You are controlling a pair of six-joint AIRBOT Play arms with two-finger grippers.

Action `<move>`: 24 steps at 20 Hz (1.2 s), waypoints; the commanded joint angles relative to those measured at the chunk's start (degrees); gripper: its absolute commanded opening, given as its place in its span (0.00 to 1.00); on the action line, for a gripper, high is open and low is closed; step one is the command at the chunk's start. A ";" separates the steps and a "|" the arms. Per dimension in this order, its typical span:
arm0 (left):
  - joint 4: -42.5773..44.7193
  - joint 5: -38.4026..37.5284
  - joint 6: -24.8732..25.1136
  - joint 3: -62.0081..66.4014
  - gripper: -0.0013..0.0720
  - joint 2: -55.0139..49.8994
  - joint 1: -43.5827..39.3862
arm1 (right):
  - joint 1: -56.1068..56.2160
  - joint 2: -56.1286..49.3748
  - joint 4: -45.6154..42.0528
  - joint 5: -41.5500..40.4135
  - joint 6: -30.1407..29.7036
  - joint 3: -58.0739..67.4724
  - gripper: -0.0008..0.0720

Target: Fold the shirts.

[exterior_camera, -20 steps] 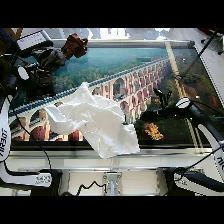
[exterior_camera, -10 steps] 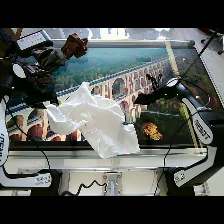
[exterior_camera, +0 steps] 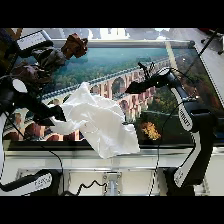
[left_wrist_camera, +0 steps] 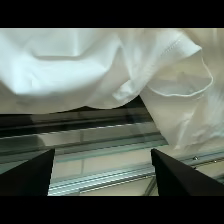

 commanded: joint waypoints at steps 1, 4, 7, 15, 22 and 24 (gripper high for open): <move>-5.42 9.33 0.61 -8.44 0.97 1.03 0.02 | 1.25 -3.28 3.04 1.75 1.31 3.32 0.46; -4.44 10.49 0.37 -11.39 0.97 1.03 0.02 | 2.29 -5.22 3.08 2.29 2.21 3.43 0.46; -1.95 12.02 -0.48 -11.65 0.97 1.07 0.02 | 2.73 -7.02 2.60 2.47 2.80 3.43 0.46; 12.09 9.68 -5.66 -10.80 0.97 6.60 0.02 | 2.82 -8.09 -0.57 2.03 2.95 3.43 0.46; 14.80 9.68 -6.43 -10.95 0.97 6.60 0.02 | 3.30 -10.75 1.03 6.40 2.91 3.43 0.48; 15.74 9.75 -6.45 -10.95 0.97 6.60 0.02 | 4.46 -11.26 1.44 6.49 2.34 3.43 0.48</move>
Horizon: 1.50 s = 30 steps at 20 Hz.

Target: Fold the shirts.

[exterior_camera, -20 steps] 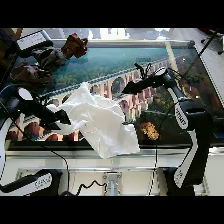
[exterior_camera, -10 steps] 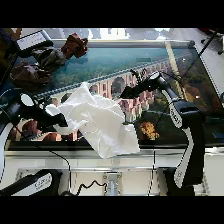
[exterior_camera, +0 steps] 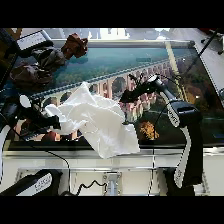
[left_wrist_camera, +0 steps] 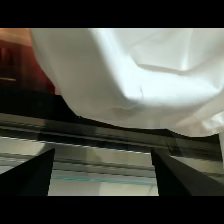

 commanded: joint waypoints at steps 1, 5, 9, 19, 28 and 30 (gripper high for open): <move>2.71 0.09 -0.31 -0.04 0.97 0.09 0.02 | 1.70 -1.07 1.66 1.33 -1.38 0.04 0.48; 4.83 2.40 -0.31 -0.04 0.97 0.09 0.02 | 4.63 -1.09 4.04 -0.22 -3.13 0.04 0.48; 4.74 3.98 -0.28 -0.04 0.97 0.09 0.02 | 5.46 -1.09 4.11 -0.79 -3.32 0.07 0.28; 3.69 5.75 -0.94 -0.57 0.97 -4.87 0.04 | 5.33 -1.07 -8.70 1.38 0.48 9.11 0.04; -6.86 21.46 -1.75 -0.70 0.47 -11.56 0.02 | 4.85 -1.07 -8.50 1.99 0.50 9.35 0.04; -9.35 24.65 -1.66 -0.68 0.05 -11.58 0.02 | 4.66 -0.98 -8.48 2.03 0.55 9.38 0.04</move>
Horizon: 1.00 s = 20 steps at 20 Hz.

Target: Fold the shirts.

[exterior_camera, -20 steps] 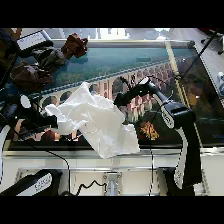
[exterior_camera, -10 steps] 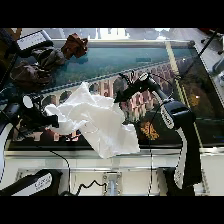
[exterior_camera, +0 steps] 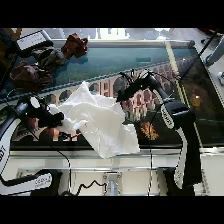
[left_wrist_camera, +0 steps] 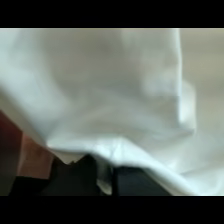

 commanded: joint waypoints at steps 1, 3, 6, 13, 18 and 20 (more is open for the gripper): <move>-5.64 6.58 0.02 0.02 0.04 -0.74 0.04 | -0.35 0.13 -0.37 0.26 0.35 0.24 0.04; -5.68 6.71 0.07 0.52 0.04 -0.74 0.02 | -1.14 0.15 -1.53 0.26 1.22 1.51 0.04; -5.88 7.13 0.07 3.32 0.04 -0.72 0.02 | -3.17 1.38 -6.16 -1.01 3.21 4.44 0.04; -17.35 8.20 6.38 26.91 0.04 -0.72 0.00 | -12.70 12.98 -17.66 -3.28 5.66 4.59 0.04; -17.46 7.74 6.32 42.49 0.04 -0.74 0.00 | -18.99 25.59 -20.02 -6.58 5.38 4.59 0.04; -17.59 4.76 6.54 47.41 0.04 -0.74 0.00 | -20.41 31.01 -20.13 -6.84 3.78 4.59 0.04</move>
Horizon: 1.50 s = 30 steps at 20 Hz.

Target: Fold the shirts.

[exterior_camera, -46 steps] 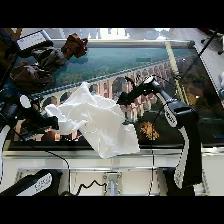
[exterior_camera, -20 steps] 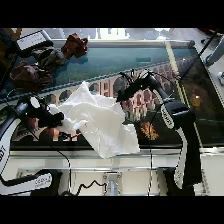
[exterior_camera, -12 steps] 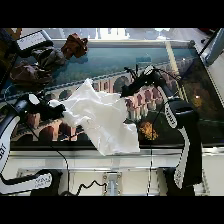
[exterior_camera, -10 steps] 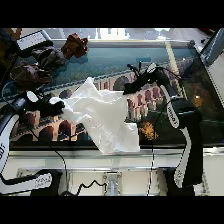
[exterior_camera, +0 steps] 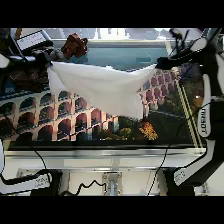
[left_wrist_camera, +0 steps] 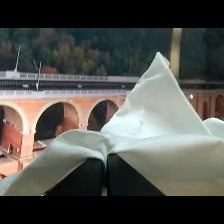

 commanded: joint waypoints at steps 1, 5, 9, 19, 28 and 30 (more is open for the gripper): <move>-1.07 -4.66 1.44 10.12 0.04 -0.04 -0.11 | -2.97 9.77 -1.88 -1.66 -1.92 0.04 0.04; -0.70 -9.81 2.43 15.21 0.04 -0.04 -0.37 | -3.28 20.41 -6.67 -0.70 -2.82 0.04 0.04; -0.79 -14.60 4.28 15.19 0.04 -0.04 -0.37 | -3.28 26.73 -7.28 8.48 -2.75 0.02 0.04; 1.36 -21.94 3.19 15.17 0.04 -15.82 -1.11 | 2.80 27.12 5.29 15.32 -2.34 -25.22 0.04; 10.40 -21.40 1.25 15.06 0.04 -25.62 -5.77 | 17.64 23.52 5.40 0.26 -3.15 -50.47 0.04; 10.91 -20.98 0.83 15.06 0.04 -25.66 -5.77 | 19.56 23.50 6.36 -0.81 -3.32 -51.56 0.04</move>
